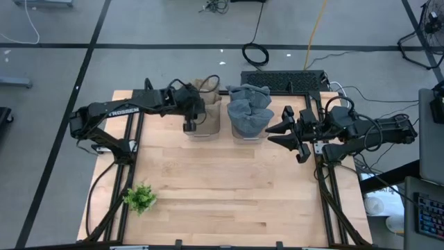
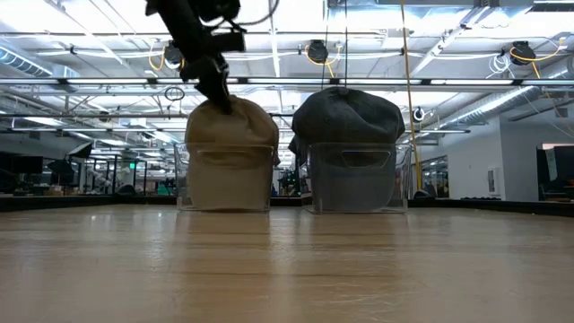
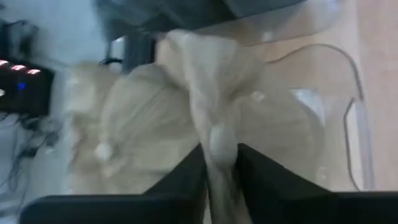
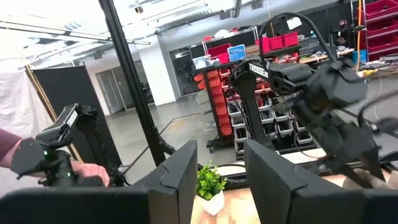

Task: Pick & Place hat
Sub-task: Put the brown cap into the left transparent bin, then return to Home Position

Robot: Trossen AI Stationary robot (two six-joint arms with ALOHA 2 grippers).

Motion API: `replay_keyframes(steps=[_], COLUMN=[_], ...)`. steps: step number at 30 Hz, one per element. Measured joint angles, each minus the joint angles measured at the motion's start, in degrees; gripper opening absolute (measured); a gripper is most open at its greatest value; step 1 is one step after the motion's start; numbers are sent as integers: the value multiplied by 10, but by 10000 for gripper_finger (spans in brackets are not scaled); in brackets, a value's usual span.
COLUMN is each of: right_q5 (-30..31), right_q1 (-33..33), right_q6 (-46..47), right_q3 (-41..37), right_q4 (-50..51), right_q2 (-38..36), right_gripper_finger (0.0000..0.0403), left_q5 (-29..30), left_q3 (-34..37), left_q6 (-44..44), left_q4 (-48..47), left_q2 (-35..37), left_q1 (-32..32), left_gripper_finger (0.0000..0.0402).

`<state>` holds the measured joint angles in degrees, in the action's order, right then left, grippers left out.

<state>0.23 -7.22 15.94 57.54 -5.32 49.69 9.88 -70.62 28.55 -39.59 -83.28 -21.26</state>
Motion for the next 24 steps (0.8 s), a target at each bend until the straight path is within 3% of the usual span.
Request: replay_keyframes(steps=[7,14,19,24], right_q5=[0,-1,0,0], right_q1=[0,0,0,0], right_q6=[-1,-1,-14,-21], right_q3=[0,0,0,0], right_q4=[4,4,4,2], right_q2=[0,0,0,0], right_gripper_finger=[118,118,118,118], left_q5=[33,121,102,23], left_q3=[-1,-1,-1,-1], left_q6=[-17,-69,-128,-228], left_q4=[18,81,123,171], left_q2=[61,138,199,256], left_q1=[13,47,76,91], left_gripper_finger=[167,201,208,201])
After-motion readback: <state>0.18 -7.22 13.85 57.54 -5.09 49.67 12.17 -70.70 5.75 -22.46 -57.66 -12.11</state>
